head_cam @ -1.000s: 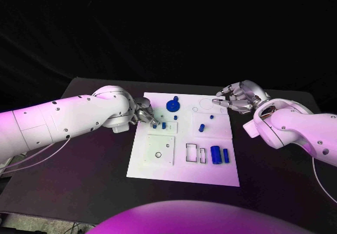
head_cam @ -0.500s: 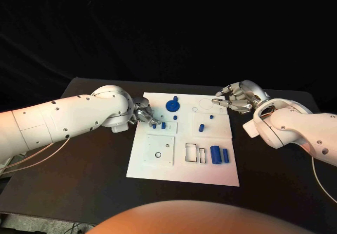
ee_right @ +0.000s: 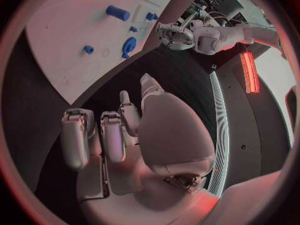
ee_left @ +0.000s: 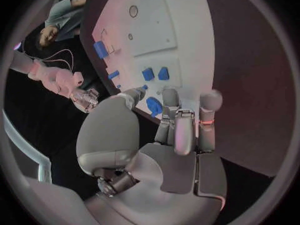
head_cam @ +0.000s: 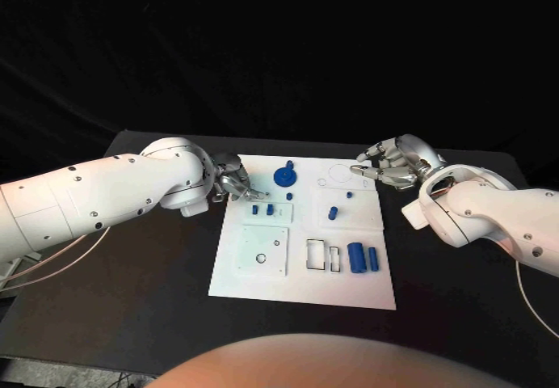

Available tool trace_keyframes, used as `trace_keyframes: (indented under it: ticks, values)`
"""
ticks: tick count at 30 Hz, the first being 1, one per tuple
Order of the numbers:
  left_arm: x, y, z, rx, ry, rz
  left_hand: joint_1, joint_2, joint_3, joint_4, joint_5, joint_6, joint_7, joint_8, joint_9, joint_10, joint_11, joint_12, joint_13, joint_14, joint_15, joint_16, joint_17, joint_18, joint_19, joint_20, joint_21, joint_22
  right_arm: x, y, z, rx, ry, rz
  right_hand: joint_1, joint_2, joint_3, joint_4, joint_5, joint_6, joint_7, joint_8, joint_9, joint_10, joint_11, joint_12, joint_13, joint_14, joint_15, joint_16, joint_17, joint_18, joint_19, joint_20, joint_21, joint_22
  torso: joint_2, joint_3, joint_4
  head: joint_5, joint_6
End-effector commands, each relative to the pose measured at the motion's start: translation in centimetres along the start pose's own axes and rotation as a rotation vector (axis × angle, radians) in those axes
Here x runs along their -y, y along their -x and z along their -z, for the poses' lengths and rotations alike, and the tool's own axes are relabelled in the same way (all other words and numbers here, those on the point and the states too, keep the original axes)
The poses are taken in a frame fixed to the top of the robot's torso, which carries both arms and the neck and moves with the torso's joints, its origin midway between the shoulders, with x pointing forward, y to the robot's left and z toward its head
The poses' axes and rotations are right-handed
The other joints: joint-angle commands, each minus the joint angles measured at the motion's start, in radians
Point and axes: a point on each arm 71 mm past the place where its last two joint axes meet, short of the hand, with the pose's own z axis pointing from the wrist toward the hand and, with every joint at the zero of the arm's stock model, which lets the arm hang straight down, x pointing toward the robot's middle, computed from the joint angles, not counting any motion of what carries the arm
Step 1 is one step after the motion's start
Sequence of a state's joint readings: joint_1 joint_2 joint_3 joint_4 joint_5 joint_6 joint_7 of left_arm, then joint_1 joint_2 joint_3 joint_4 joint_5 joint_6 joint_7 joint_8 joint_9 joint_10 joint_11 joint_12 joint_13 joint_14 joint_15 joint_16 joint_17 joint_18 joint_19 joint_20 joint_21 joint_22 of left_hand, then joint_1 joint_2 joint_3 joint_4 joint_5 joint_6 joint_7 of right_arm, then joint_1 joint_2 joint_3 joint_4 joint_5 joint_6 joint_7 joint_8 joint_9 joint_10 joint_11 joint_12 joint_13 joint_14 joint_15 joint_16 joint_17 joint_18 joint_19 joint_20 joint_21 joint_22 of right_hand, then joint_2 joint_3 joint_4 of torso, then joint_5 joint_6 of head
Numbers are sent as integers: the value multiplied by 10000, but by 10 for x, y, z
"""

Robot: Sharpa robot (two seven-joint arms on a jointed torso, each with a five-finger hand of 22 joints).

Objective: Assemble the parts on the task board

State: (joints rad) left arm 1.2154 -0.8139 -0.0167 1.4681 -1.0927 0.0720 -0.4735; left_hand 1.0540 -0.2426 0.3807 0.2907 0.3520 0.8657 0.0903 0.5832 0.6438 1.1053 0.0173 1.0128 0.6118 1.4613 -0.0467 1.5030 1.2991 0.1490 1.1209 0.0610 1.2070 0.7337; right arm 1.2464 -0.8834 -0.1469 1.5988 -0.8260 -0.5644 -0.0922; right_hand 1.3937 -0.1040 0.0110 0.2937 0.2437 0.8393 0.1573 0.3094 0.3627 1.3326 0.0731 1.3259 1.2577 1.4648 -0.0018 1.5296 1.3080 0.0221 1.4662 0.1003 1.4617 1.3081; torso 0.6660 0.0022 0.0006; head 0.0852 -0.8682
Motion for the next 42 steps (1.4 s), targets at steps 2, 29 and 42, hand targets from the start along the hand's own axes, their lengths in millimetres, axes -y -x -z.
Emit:
trace_keyframes:
  ticks: [2, 29, 42]
  values:
    - [17, 14, 5, 1500, -1855, 1251, 583, 226, -1016, 21, 30, -1231, 554, -108, -163, -1433, 540, -1018, -953, -2022, 504, -3124, -4475, 325, -1351, 400, -2166, -2419, 0, -1, 0, -60, 104, 92, -135, -8, -60, -25, 39, 48, -34, 38, -16, -12, -21, -13, -5, 769, 0, -39, 1314, 84, 408, 33, -49, 1890, 1, 9, 8, -27, 24]
    - [81, -16, -23, 2153, -5555, -4674, 4622, -129, -663, -263, -80, -1410, 740, -702, -3020, -2847, 934, -3886, -4423, -3420, 848, -3964, -6880, 340, -1051, 714, -3334, -3119, -2, 0, -1, 155, 236, -13, -174, 41, -57, -33, 73, 3, -26, 30, -32, -394, -14, -404, -476, 700, 3, -146, 1033, 174, 216, 35, -395, 1672, 9, 2, 8, -182, 197]
    - [83, -20, -38, 1553, -5331, -5131, 4742, -214, -338, -252, -76, -948, 569, -1117, -3434, -2507, 845, -4288, -4822, -3100, 773, -3045, -6324, 340, -1250, 646, -2602, -2591, -7, 6, -1, 1089, 909, -618, 178, 23, 354, -29, 548, -602, 53, 588, 28, -3414, 37, -5701, -6449, -1778, 10, -6276, -6702, 1600, -3291, 64, -9092, -3975, 12, -3, 12, -206, 192]
